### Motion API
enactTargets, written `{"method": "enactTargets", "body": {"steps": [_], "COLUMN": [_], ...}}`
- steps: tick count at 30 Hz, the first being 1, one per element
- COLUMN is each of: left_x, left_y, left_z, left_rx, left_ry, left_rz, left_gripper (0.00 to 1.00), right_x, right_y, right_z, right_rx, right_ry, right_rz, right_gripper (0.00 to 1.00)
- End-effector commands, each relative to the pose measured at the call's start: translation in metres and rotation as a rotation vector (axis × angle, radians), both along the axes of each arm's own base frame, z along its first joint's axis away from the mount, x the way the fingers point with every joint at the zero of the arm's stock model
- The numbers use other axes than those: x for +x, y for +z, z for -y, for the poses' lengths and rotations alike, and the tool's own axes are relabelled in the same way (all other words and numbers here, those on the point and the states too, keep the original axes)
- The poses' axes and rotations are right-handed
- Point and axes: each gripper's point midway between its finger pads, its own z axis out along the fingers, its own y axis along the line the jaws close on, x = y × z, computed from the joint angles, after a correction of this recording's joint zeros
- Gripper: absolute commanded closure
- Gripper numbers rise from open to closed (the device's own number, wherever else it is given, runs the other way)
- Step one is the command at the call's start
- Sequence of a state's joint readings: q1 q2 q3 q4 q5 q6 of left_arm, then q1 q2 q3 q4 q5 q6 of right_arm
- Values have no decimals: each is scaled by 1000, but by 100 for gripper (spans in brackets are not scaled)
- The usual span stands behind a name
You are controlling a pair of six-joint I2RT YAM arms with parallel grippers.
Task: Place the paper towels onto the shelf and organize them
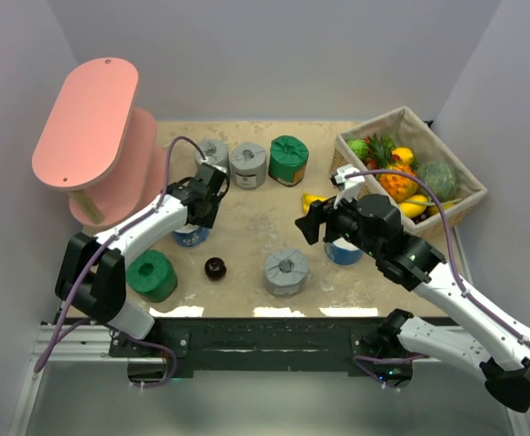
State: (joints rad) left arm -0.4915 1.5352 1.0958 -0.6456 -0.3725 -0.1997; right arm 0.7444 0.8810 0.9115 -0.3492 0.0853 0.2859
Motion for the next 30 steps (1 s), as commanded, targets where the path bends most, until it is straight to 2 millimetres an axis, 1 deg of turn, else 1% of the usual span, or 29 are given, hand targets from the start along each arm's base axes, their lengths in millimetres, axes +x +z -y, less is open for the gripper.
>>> {"method": "enactTargets", "body": {"steps": [1,2,3,4,5,6,7,9,10,11,12,13,14,15,16,17,18,20,21,23,24,26,27,28,29,30], "left_x": [16,17,19,23,23,22,26,25,26,28,27,28,29,30,27,29,27,27,26,27,27,35,37,48,54,59], "left_y": [66,83,96,122,141,156,186,214,242,254,265,293,304,315,342,352,375,393,410,423,436,443,450,447,446,450], "left_z": [4,6,8,11,11,11,12,12,12,12,9,6,4,-3,-10,-14,-27,-40,-51,-59,-64,-70,-75,-85,-88,-104], "left_rx": [-62,-85,-111,-135,-155,-166,-192,-213,-233,-237,-232,-241,-235,-214,-212,-196,-163,-117,-75,-39,-17,19,39,67,69,74], "left_ry": [27,25,20,16,11,8,1,-10,-19,-22,-16,-16,-10,14,23,37,76,120,152,176,189,213,228,252,245,279], "left_rz": [148,187,213,260,299,320,382,427,484,506,530,590,615,645,707,732,799,854,911,954,993,1008,1027,1017,1013,1022], "left_gripper": [76,76,76,76,76,76,76,76,76,76,76,76,76,76,76,76,76,76,75,74,73,73,73,73,73,73], "right_x": [2,2,2,3,4,4,5,5,5,5,4,4,3,3,2,1,1,-1,-1,-2,-3,-4,-3,-4,-5,-5], "right_y": [16,16,20,22,21,26,27,30,31,32,33,34,34,34,35,35,36,36,38,40,41,43,44,45,45,46], "right_z": [-3,-3,-3,-3,-2,-2,-1,-1,-1,-1,-1,-1,-1,-1,-1,-1,-2,-1,0,1,2,4,4,4,5,5], "right_rx": [20,17,19,18,11,15,13,12,13,11,16,17,19,25,27,29,32,30,31,32,32,33,32,34,31,32], "right_ry": [16,17,16,15,11,11,5,6,7,8,8,8,12,9,12,13,16,19,16,13,12,9,8,8,9,12], "right_rz": [50,50,56,59,54,63,66,67,68,68,66,69,65,61,62,58,56,51,52,56,58,61,62,62,59,58], "right_gripper": [25,25,25,25,25,25,25,25,25,25,25,25,25,25,25,25,25,25,25,25,25,25,25,25,25,25]}}
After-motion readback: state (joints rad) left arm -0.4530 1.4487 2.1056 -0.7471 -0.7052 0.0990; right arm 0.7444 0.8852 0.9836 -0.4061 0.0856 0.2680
